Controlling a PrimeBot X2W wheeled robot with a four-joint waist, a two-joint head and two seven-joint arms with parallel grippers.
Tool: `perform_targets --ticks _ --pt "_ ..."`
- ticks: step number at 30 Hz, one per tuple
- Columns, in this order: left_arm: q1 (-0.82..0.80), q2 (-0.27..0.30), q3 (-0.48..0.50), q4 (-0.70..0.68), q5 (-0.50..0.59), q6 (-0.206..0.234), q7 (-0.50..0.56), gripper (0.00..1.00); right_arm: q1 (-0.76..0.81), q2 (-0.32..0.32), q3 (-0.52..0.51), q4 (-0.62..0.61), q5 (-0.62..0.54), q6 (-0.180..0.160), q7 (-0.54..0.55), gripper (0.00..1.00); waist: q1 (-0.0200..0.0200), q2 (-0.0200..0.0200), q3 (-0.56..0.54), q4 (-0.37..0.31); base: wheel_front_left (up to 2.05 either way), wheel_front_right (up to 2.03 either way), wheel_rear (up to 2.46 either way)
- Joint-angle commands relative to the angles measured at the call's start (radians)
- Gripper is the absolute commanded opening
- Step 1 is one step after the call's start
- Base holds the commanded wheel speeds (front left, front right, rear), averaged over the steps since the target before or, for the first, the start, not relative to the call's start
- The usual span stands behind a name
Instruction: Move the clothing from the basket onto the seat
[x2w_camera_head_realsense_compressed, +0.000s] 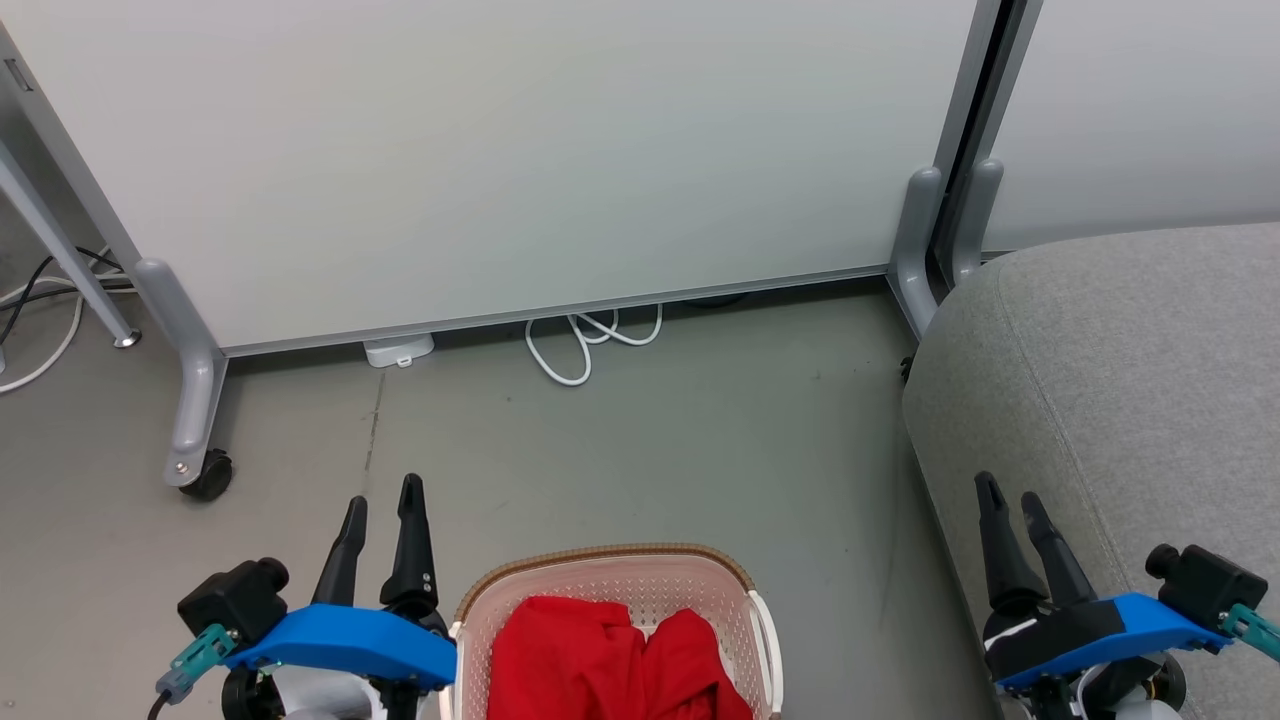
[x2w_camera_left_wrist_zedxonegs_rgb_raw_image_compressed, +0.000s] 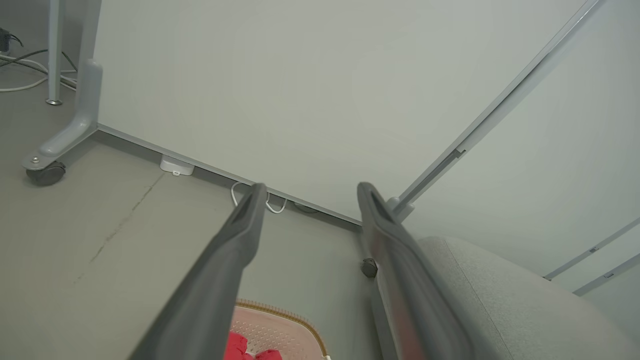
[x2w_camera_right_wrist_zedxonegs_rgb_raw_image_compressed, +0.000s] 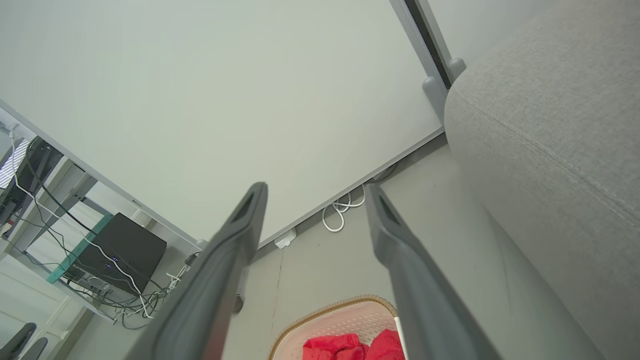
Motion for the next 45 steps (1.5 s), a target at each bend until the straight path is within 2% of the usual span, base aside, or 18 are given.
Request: perform_targets --ticks 1,16,45 --pt "-0.028 0.007 -0.006 -0.002 0.036 -0.006 -0.013 1.00 -0.026 -0.009 0.005 -0.013 -0.039 0.002 -0.010 1.00 0.0000 -0.0001 0.000 0.000 0.00 0.00 0.00" --pt "-0.038 0.008 -0.026 0.020 0.166 -0.007 -0.050 1.00 -0.025 -0.010 0.015 -0.023 -0.186 0.002 -0.027 1.00 0.0000 -0.0001 -0.003 0.002 0.00 0.00 0.00" --pt "-0.050 0.009 -0.052 0.059 0.353 0.008 -0.108 1.00 -0.023 -0.012 0.028 -0.030 -0.395 0.003 -0.052 1.00 0.0000 -0.0001 -0.003 0.003 0.00 0.00 0.00"
